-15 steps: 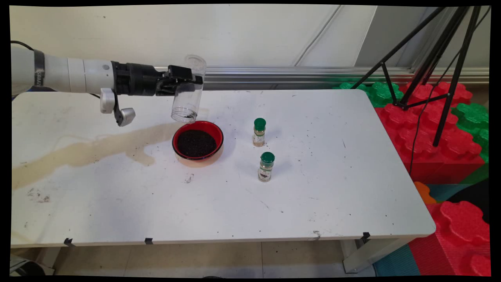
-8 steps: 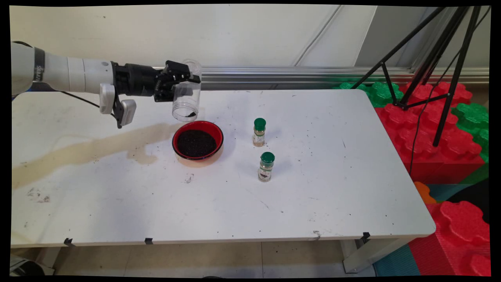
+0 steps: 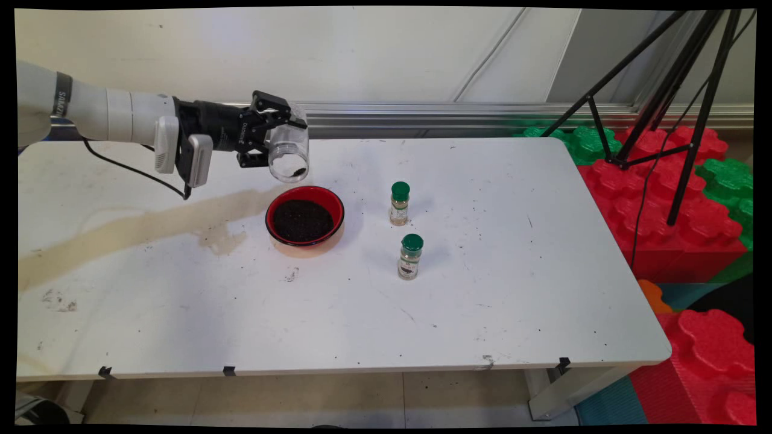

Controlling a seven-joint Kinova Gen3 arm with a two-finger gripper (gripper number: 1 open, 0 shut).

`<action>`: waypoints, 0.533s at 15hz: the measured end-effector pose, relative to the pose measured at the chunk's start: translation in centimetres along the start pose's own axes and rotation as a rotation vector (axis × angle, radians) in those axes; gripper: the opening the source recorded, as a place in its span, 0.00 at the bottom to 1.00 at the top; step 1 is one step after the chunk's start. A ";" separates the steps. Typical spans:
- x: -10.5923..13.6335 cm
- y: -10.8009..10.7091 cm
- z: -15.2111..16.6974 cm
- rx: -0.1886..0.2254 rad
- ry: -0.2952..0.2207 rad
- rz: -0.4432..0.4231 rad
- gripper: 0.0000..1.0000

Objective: Pour the black seasoning powder in the red bowl

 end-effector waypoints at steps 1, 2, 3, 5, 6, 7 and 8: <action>0.0 0.0 0.0 -0.003 0.002 -0.044 0.00; 0.0 0.0 0.0 -0.007 0.005 -0.096 0.00; -0.1 0.0 0.1 -0.011 0.007 -0.148 0.00; -0.1 0.0 0.1 -0.017 0.011 -0.225 0.00; -0.1 0.0 0.1 -0.022 0.013 -0.271 0.00; -0.1 0.0 0.2 -0.027 0.015 -0.325 0.00; -0.1 0.0 0.2 -0.032 0.018 -0.379 0.00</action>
